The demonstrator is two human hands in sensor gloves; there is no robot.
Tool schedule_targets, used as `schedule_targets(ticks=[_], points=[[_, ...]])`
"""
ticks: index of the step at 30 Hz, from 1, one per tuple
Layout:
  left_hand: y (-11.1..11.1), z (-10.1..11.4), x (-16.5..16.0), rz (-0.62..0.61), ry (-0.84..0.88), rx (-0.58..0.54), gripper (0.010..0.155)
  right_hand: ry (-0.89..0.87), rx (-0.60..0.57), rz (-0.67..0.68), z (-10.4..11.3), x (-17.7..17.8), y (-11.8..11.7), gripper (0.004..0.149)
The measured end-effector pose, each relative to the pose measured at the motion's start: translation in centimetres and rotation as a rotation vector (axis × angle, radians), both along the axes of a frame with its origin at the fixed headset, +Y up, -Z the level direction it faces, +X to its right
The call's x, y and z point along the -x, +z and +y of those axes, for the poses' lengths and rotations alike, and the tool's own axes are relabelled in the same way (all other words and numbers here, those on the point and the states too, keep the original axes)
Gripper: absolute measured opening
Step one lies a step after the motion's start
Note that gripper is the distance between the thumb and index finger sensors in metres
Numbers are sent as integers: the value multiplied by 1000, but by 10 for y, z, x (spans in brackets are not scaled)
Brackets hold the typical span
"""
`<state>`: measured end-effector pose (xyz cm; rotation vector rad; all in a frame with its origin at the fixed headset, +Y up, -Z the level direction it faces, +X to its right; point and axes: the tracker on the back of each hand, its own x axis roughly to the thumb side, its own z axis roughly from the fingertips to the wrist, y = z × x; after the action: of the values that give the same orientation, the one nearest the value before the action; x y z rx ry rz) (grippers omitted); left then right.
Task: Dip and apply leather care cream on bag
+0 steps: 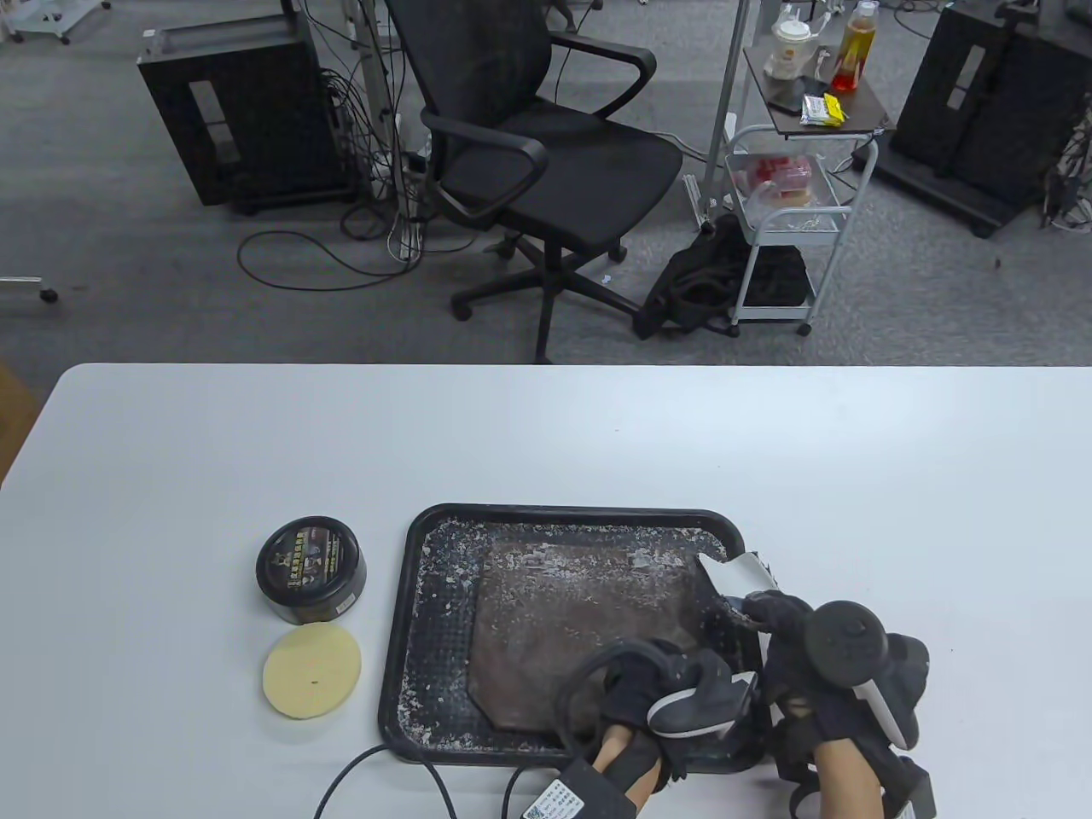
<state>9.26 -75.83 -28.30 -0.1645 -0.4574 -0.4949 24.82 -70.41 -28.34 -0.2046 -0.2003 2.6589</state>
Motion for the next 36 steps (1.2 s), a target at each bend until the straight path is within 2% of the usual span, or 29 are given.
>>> schedule_targets(ticks=[1,5,10,14,18,28,33,36], points=[[1,2,0,2,2,-37,69,-4,1,-1,0,0,0,46],[0,6,1,53,87,-36,54,-19,11,-1,-2,0,-1,46],[-2,11,11,102,225,-47,48,-32,17,-7,-1,0,0,46],[-8,22,29,145,354,-1,47,-52,-5,-27,2,-2,2,46],[-15,43,42,175,526,4,47,-65,-33,-58,5,-5,4,46],[-9,132,64,185,1014,-63,45,-78,-60,-123,4,-10,6,46],[-7,154,77,164,1199,-109,45,-91,-78,-162,4,-13,7,46],[-6,160,87,132,1284,-159,45,-110,-89,-195,5,-16,9,46]])
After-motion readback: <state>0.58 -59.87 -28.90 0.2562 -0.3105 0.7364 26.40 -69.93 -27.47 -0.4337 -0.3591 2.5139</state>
